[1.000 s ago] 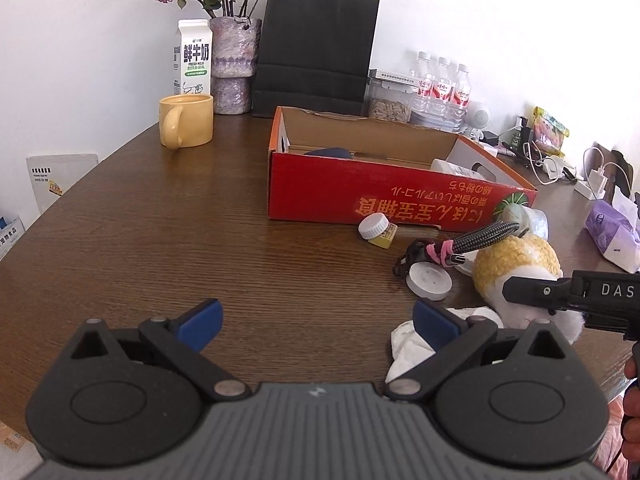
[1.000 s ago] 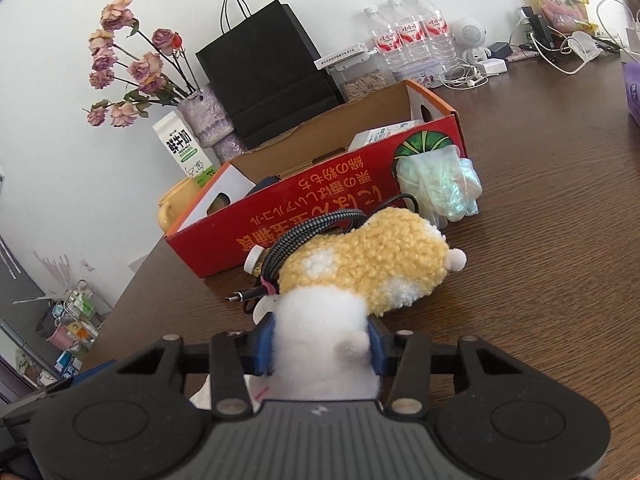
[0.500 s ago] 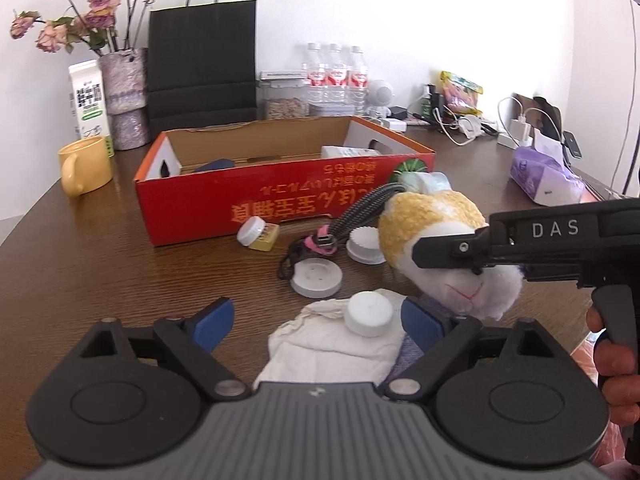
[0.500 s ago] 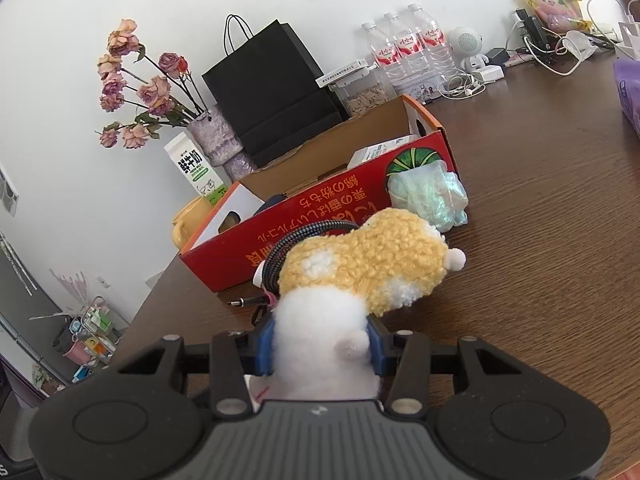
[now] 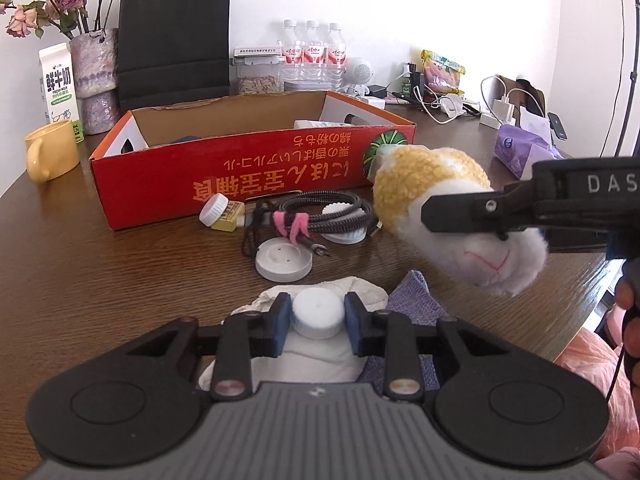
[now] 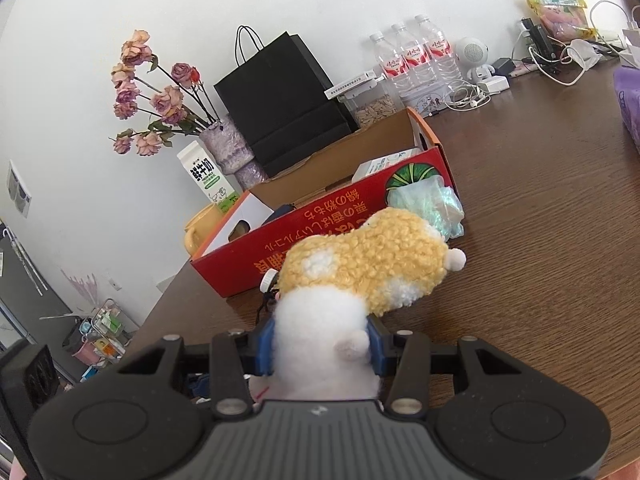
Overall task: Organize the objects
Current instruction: 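Grasp the plush sheep with the right gripper while the left grasps a white cap, then carry the sheep and white cap into the cardboard box and open both grippers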
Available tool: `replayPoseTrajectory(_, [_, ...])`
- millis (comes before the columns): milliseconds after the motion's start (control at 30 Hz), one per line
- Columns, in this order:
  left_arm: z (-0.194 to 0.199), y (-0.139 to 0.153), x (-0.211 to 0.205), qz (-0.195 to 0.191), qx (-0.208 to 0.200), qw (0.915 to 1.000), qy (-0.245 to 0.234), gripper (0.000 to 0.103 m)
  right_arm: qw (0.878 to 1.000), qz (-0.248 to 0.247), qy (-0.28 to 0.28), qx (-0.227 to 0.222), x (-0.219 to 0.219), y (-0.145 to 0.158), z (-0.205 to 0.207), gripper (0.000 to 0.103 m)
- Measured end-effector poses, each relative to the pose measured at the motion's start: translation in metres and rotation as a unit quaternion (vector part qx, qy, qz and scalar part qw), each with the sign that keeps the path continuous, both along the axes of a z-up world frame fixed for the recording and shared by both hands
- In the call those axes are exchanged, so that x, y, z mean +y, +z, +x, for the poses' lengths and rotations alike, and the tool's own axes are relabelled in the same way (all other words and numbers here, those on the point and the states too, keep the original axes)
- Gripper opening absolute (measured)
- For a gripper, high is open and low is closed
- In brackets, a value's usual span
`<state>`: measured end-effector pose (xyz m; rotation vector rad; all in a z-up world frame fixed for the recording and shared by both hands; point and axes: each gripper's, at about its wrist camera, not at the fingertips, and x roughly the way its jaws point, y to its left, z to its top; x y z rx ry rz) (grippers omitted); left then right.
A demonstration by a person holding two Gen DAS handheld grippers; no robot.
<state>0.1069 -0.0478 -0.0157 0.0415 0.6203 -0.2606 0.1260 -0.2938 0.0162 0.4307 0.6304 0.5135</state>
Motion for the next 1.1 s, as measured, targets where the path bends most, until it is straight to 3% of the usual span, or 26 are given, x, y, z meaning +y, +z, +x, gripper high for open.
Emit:
replayPoseTrajectory(367, [-0.002,-0.006,0.018,0.04,-0.021,0.998,0.044,0.03,1.0,0.001,-0.014,-0.019,-0.01,0.01,-0.001,0.044])
replayPoseTrajectory(567, [-0.005,0.003,0.035,0.023,-0.027,0.9971,0.068,0.029,1.0,0.0,-0.011,-0.025,-0.009,0.012,0.0,0.044])
replayPoseTrajectory(1100, [0.003,0.054,0.042,0.008,-0.105,0.99,0.093,0.029,0.998,-0.007,0.001,-0.064,-0.002,0.037,0.013,0.044])
